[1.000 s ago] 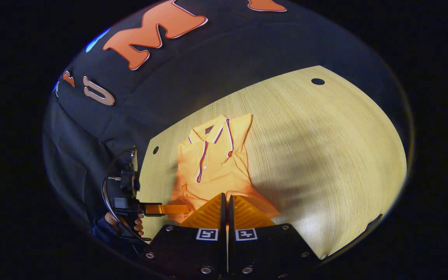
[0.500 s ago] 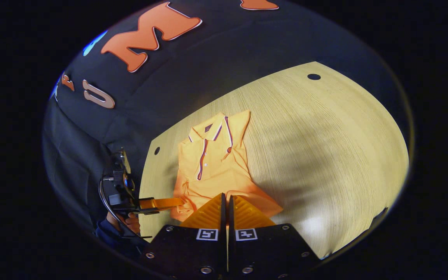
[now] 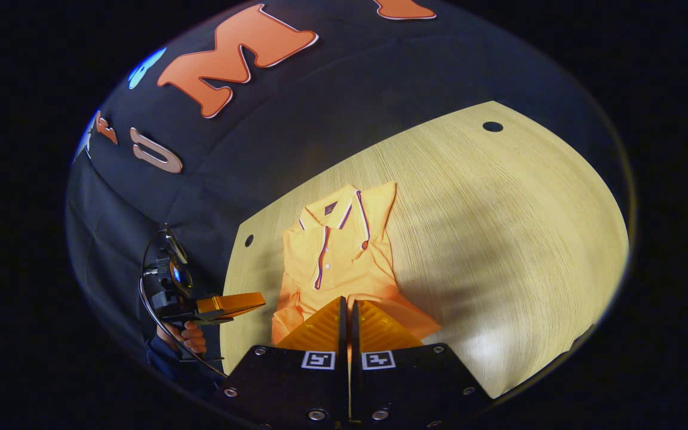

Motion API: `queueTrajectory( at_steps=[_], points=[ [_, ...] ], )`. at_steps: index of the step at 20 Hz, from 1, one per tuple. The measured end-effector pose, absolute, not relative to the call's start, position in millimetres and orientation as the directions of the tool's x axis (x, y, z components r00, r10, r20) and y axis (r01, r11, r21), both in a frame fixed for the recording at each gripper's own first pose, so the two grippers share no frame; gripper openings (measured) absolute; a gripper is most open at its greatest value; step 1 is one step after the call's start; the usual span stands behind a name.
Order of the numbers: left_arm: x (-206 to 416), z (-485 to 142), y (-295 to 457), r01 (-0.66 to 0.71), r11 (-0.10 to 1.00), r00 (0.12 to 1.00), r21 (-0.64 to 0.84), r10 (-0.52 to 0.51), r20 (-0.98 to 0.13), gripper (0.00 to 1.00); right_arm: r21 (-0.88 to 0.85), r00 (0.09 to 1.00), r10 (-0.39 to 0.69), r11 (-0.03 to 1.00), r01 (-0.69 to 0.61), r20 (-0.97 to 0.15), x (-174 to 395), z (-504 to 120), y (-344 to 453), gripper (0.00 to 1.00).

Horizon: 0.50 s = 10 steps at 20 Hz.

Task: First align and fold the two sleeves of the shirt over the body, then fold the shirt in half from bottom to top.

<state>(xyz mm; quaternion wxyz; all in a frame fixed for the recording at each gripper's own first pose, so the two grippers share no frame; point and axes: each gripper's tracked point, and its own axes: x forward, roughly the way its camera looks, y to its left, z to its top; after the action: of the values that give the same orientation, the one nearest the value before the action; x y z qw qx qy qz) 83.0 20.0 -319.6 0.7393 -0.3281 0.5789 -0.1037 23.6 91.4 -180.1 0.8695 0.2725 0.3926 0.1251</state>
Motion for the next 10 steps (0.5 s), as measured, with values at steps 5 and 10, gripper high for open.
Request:
queueTrajectory(
  at_steps=[5,10],
  points=[
    [60,-333,-4,-0.196,0.771,0.185,-0.606,-0.577,-0.795,0.27,0.546,0.653,0.418,0.838,-0.008,-0.631,22,-186,90,0.02],
    [55,-358,-23,-0.151,0.850,0.109,-0.505,-0.494,-0.863,0.63,0.560,0.666,0.413,0.828,0.010,-0.622,23,-183,84,0.02]
  ],
)
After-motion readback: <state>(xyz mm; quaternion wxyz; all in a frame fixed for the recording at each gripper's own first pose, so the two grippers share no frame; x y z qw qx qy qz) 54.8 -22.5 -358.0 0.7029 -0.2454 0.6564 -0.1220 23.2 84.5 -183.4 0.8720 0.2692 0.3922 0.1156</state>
